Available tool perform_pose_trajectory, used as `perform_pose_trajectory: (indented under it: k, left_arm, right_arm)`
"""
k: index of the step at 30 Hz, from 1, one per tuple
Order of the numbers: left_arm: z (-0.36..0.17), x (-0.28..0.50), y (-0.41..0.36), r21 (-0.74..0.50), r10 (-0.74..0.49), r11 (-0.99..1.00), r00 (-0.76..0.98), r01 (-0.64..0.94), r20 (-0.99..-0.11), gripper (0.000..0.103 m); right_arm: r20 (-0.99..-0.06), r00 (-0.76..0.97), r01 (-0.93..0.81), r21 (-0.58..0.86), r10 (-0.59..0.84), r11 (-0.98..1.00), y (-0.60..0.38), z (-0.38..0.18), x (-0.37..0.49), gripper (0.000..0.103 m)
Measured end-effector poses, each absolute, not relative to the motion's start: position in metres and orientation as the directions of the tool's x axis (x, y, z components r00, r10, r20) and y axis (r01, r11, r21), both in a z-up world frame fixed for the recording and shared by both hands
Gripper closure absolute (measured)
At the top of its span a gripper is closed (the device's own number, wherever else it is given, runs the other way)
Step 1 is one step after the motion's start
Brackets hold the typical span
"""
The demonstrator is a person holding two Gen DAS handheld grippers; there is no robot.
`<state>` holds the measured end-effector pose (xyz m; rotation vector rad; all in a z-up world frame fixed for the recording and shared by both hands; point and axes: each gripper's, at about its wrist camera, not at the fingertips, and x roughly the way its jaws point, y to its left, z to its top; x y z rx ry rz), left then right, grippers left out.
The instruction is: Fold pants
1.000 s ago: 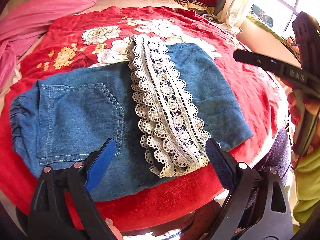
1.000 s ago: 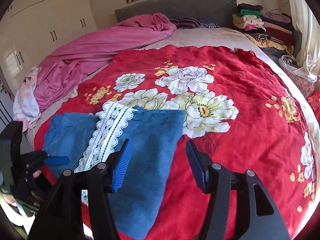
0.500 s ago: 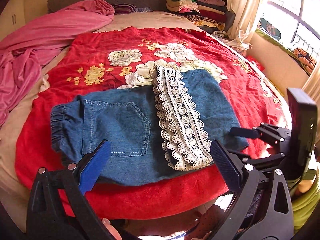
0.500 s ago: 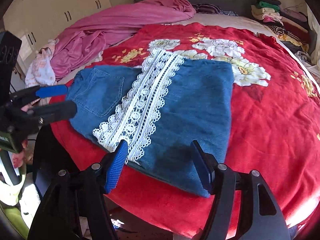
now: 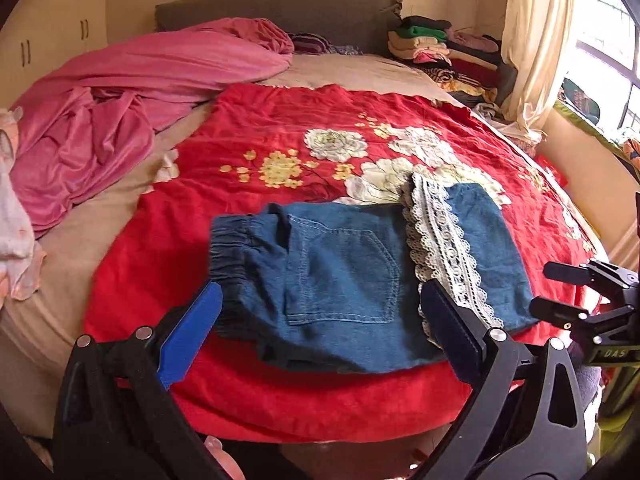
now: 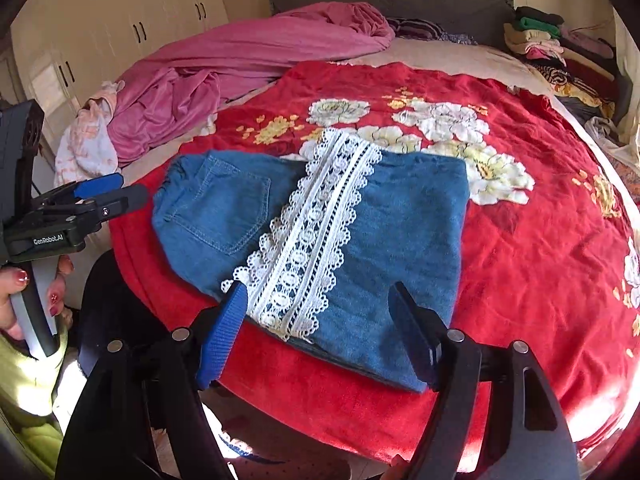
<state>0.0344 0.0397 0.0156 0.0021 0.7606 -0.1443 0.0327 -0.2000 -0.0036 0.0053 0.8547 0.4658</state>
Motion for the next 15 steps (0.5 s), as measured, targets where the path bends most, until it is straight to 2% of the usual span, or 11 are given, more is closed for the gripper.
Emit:
perform_pose_trajectory:
  k: [10, 15]
  left_arm:
    - [0.005, 0.034, 0.119, -0.048, 0.011, 0.997, 0.722, -0.061, -0.692, 0.01]
    - [-0.015, 0.038, 0.139, -0.123, -0.036, 0.989, 0.69, -0.077, -0.723, 0.01]
  right_arm:
    - [-0.681, 0.568, -0.485, 0.177, 0.463, 0.856, -0.15, 0.041, 0.074, 0.019]
    - [-0.69, 0.528, -0.546, 0.17, 0.494, 0.821, -0.11, 0.043, 0.109, 0.018]
